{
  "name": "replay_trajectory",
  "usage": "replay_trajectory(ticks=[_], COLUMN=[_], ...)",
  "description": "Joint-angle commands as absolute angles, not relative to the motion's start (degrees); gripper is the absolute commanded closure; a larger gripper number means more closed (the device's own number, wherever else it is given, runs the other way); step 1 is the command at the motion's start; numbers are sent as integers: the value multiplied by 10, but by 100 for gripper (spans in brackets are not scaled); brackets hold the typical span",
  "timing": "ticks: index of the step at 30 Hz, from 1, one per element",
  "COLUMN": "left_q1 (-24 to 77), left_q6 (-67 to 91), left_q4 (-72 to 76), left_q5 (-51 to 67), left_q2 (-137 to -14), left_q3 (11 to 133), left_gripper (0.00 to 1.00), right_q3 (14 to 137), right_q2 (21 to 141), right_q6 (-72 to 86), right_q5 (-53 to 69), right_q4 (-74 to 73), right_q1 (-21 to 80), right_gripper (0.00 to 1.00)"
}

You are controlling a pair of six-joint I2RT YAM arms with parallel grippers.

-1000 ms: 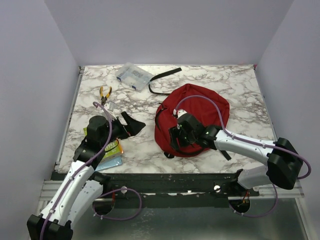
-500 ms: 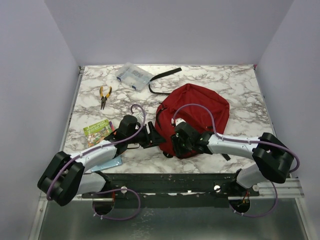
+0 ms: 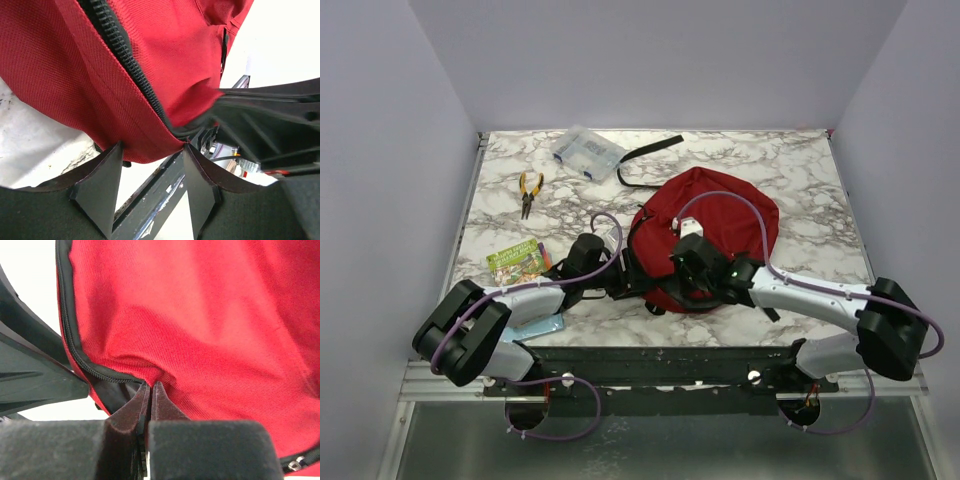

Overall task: Pack the student bag
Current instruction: Adjust the student bag at the center of the board.

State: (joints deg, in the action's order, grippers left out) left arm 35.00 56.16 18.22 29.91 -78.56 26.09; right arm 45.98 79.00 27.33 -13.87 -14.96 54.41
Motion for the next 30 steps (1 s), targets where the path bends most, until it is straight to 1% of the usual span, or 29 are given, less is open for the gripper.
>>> replay_trajectory(ticks=[1,6,8,16,24,30], left_q1=[354,354,353,352,333,279], left_q6=[565,566,565,558,542,531], left_q4=[205,207,207,208,209,205], left_q5=[273,269,267,273,294,338], left_q2=[-795,-808,-809,-807,-758,-660], left_q3=[247,245,244,252,254,220], left_gripper=[47,46,44,39,29,20], right_q3=[494,519,535,598,559,519], right_q2=[741,682,658,578,585,613], right_q6=[312,342,336,281,272,285], right_q5=[-228,-307,-324,-354,-309,-218], right_q4=[-193,-229,-239,-231,-204,-195], right_q1=[544,544,544,544,544,544], right_gripper=[100,100,100,99,99,99])
